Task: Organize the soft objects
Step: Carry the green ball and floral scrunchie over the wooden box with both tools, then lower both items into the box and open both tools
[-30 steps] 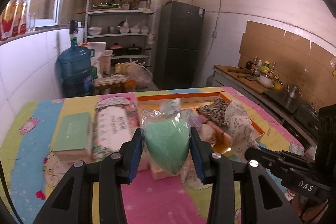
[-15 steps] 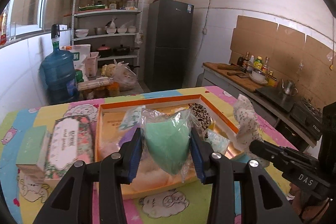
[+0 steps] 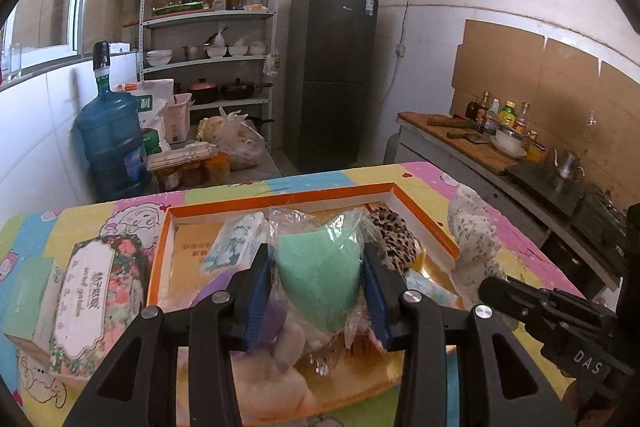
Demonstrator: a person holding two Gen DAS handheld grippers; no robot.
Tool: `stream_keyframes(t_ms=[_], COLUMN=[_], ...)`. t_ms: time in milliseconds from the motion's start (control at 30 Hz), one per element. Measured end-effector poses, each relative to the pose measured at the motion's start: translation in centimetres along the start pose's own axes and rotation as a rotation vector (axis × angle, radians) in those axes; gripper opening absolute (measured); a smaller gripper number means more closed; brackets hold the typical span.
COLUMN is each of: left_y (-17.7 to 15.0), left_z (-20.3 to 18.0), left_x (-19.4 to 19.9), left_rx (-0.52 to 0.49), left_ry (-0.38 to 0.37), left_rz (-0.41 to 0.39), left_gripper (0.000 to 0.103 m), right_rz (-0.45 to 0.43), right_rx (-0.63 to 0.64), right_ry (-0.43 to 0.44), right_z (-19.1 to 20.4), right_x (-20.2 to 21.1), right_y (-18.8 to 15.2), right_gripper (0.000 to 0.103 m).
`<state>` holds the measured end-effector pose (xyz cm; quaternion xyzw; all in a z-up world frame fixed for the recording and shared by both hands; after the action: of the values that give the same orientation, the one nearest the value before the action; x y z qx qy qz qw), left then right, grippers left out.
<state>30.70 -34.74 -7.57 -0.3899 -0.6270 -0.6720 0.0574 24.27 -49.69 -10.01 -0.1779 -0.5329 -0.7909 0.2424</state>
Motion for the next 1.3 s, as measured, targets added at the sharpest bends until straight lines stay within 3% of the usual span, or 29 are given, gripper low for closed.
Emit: stream_keyframes(t_ms=[600, 967, 1167, 1300], left_y=[-0.6, -1.0, -0.9, -0.6], left_z=[0.8, 1.7, 1.6, 1.3], left_x=[-6.1, -7.1, -6.8, -6.2], left_rx=[0.046, 0.095, 0.09, 0.083], left_ry=[0.049, -0.01, -0.028, -0.019], left_rz=[0.065, 0.073, 0.062, 0.034], left_gripper=[0.043, 0.047, 0.062, 0.081], right_rz=[0.08, 0.087, 0.072, 0.061], right_rx=[0.034, 0.046, 0.041, 0.037], right_ry=[-0.053, -0.089, -0.11, -0.118], right_z=[-1.1, -0.9, -0.9, -1.0], right_x=[-5.3, -5.9, -5.4, -4.9], right_y=[0.7, 0.2, 0.2, 0.2], right_gripper=[0.015, 0.033, 0.047, 0.05])
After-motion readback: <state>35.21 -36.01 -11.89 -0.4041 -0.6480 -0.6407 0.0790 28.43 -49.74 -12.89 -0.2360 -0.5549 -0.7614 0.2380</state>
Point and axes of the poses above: each gripper's, at about its wrist camera, not at the fingertips, and x roughly against the way its jaws point, z to its left, y to its top, the point moved 8 cm from there along -x, roughly the way its jaws point, and after that the axes turned 3 degrees about z, right-handed, at the moved point
